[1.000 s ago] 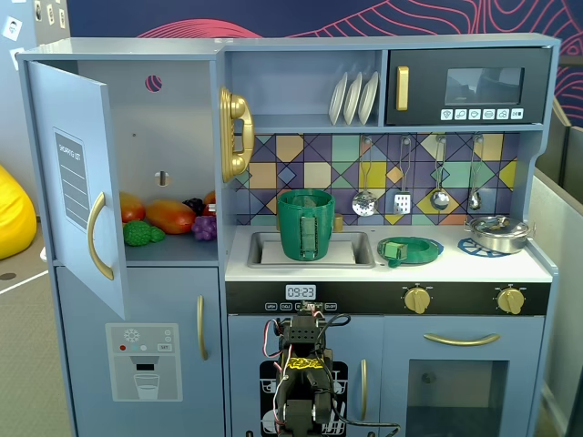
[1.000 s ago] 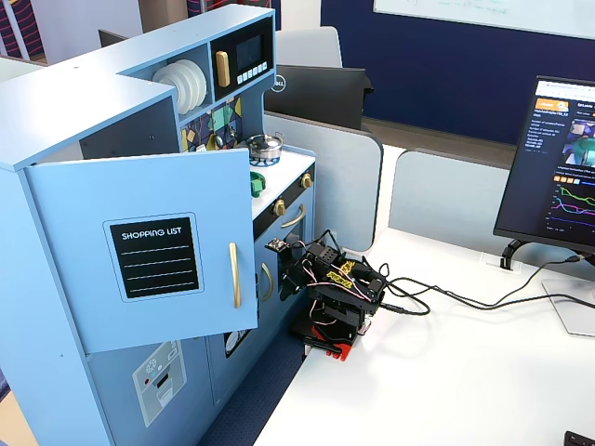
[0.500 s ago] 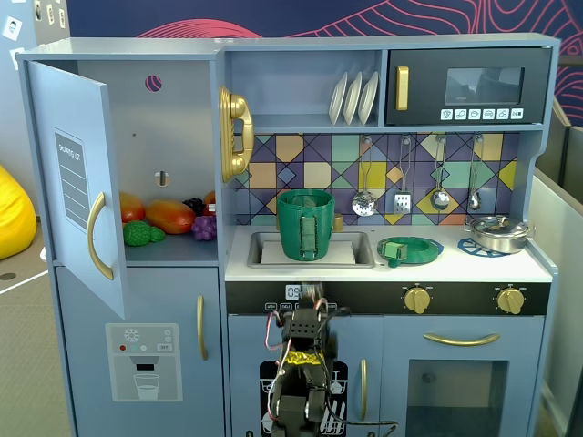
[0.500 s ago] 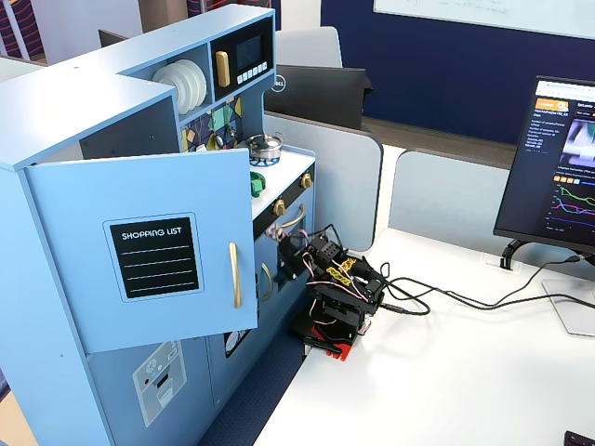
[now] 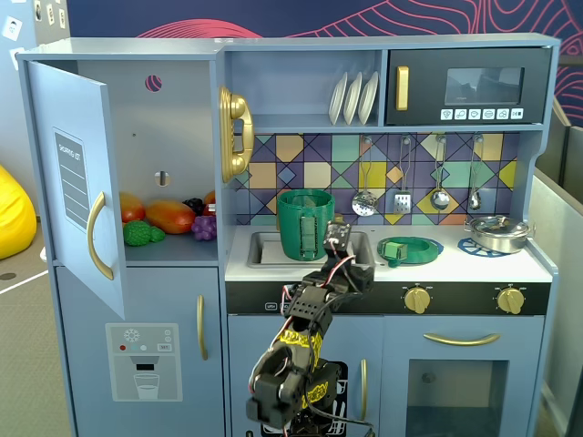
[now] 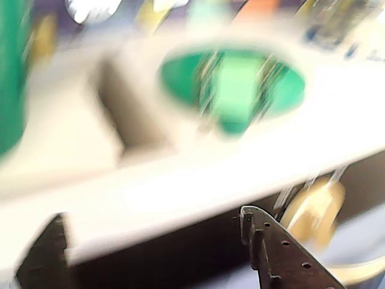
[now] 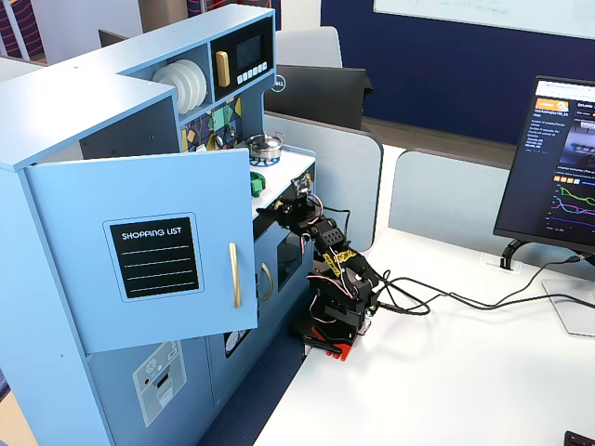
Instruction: Pick up the lid from the counter and put it on the green recipient
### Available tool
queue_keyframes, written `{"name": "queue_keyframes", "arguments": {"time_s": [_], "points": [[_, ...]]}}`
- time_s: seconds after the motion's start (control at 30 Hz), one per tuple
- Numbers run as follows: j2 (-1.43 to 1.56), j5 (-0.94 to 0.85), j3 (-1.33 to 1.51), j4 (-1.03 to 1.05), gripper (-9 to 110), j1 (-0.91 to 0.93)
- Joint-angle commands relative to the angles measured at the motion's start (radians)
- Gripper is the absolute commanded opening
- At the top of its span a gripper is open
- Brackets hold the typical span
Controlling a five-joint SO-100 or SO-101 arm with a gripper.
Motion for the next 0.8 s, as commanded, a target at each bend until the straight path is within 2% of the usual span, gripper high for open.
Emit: {"name": "queue_keyframes", "arguments": {"time_s": [0.0, 0.27, 0.77], "points": [[-0.130, 0.040, -0.118, -0.132, 48, 0.074], [-0.356, 0.048, -0.144, -0.414, 52, 0.127], [-0.730, 0.018, -0.314, -0.634, 52, 0.107]]}}
